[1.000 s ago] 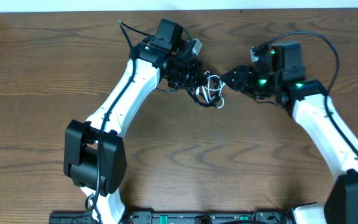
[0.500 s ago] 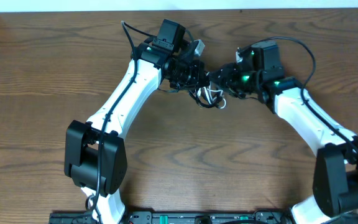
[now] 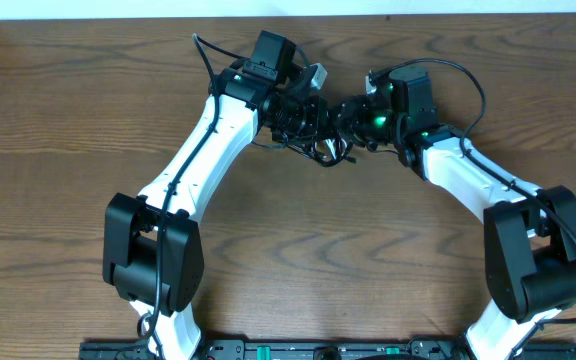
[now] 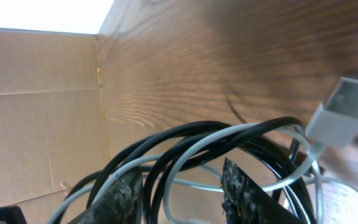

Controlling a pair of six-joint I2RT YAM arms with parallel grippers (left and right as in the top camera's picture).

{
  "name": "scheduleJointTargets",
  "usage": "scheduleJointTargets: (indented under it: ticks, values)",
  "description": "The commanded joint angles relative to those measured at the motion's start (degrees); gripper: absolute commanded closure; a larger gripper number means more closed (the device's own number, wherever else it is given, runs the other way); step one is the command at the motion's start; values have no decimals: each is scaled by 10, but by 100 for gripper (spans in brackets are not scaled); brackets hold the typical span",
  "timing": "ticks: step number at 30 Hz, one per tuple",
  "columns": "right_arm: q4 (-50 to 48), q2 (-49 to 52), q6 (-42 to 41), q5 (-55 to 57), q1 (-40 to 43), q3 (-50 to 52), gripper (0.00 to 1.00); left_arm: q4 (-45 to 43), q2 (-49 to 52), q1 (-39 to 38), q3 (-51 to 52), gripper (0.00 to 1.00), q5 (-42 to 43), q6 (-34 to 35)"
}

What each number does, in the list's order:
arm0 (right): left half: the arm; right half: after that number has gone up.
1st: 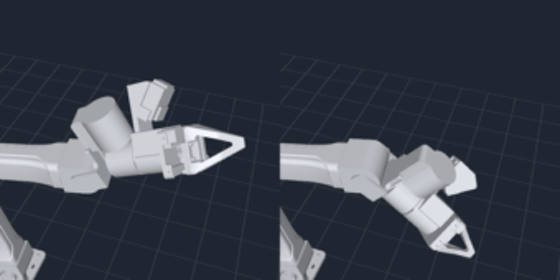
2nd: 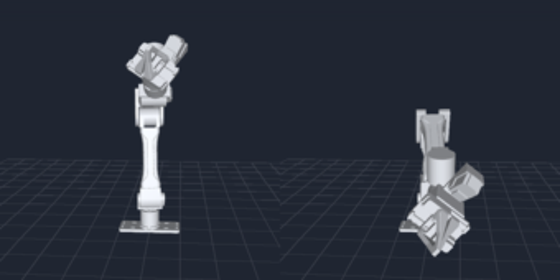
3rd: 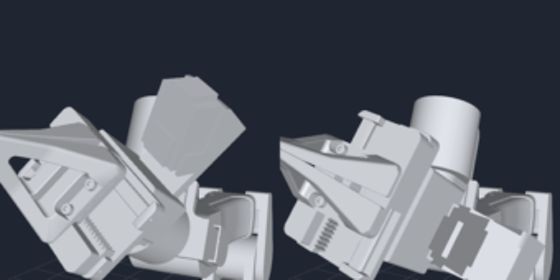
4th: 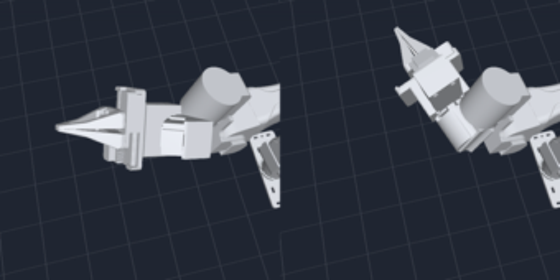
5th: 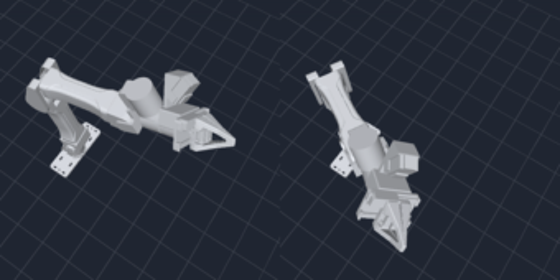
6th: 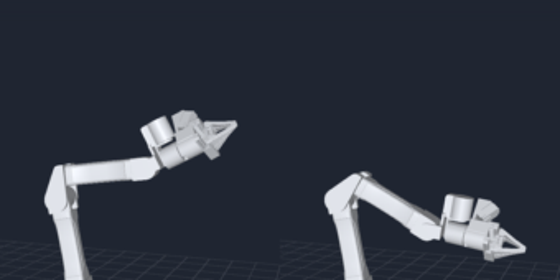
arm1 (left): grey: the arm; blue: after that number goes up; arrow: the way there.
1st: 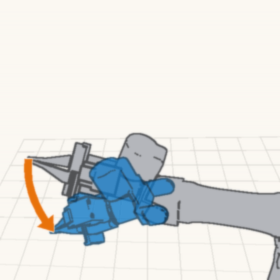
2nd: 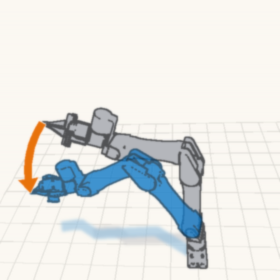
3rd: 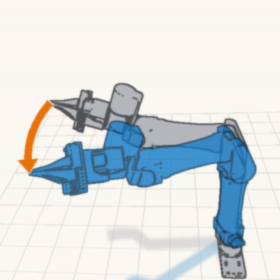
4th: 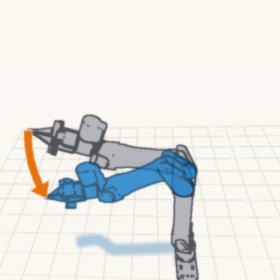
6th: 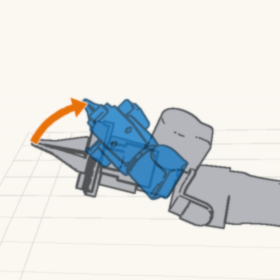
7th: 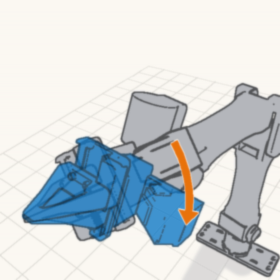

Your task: Untangle cables

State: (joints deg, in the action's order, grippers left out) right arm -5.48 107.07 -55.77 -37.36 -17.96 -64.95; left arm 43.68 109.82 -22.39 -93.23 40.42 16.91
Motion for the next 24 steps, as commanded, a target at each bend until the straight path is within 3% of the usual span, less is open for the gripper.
scheduleJointTargets:
  ticks: [1,5,11,15,19,24]
  values:
    - [-16,20,-5,-17,-18,-2,65,0,-20,-3,-4,93,29,9]
    - [-13,35,-4,-17,-25,-2,77,0,-20,-3,-4,93,42,9]
    - [-11,47,0,-20,-28,-1,82,8,-20,-3,-4,93,42,9]
    - [-2,47,38,-20,-26,-1,86,26,-20,2,-4,92,42,9]
    - [44,47,85,-16,-22,-1,99,49,-20,17,-4,93,42,7]
    - [75,47,141,-16,-6,-1,99,83,-20,33,-4,93,41,-31]
